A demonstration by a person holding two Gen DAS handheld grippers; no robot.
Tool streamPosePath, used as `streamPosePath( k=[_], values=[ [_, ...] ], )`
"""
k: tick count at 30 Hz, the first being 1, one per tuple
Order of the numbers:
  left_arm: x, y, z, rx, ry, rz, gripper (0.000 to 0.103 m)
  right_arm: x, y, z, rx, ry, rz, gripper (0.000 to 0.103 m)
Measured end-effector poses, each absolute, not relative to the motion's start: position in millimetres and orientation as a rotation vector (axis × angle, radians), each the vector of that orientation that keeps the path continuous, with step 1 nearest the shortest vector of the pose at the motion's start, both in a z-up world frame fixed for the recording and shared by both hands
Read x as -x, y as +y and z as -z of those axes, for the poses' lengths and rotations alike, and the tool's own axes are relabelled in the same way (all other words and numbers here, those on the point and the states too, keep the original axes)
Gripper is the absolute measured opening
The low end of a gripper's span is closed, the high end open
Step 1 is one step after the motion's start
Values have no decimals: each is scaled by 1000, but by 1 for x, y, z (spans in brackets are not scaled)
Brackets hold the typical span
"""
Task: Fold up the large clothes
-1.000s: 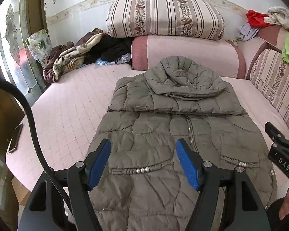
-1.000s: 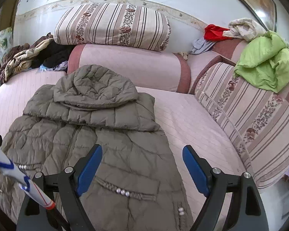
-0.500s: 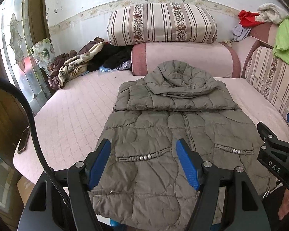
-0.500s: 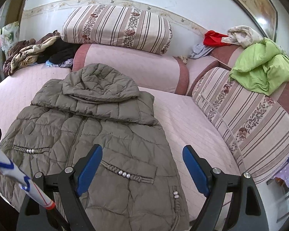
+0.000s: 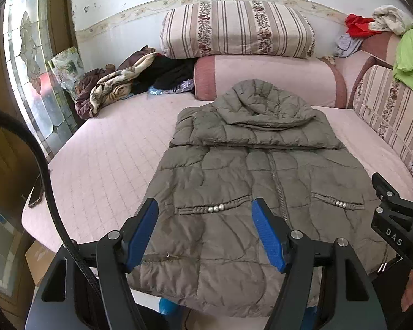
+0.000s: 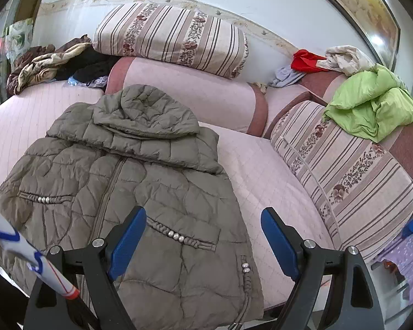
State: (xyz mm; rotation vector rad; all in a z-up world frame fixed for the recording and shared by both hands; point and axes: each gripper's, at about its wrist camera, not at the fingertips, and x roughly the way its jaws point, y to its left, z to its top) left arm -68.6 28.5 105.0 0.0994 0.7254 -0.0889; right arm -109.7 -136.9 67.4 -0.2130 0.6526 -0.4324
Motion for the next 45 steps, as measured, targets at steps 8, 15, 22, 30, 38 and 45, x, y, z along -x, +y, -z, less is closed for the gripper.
streamPosePath(
  k=[8,15,22,30,38,45],
  values=[
    [62,42,-90,-72,765,64,69,109,-122,-55,252,683,412,89],
    [57,48,-81,-54,779,47,69,107,-113,-45,260,709,403,89],
    [50,51,-70,-34,807,52,69,102,-110,-37,262,731,393,89],
    [43,56,-57,-10,853,50,69,97,-111,-31,263,751,396,89],
    [39,59,-52,-5,871,47,69,91,-109,-25,268,769,392,89],
    [33,64,-46,-4,883,33,69,87,-117,-20,260,787,405,89]
  ],
)
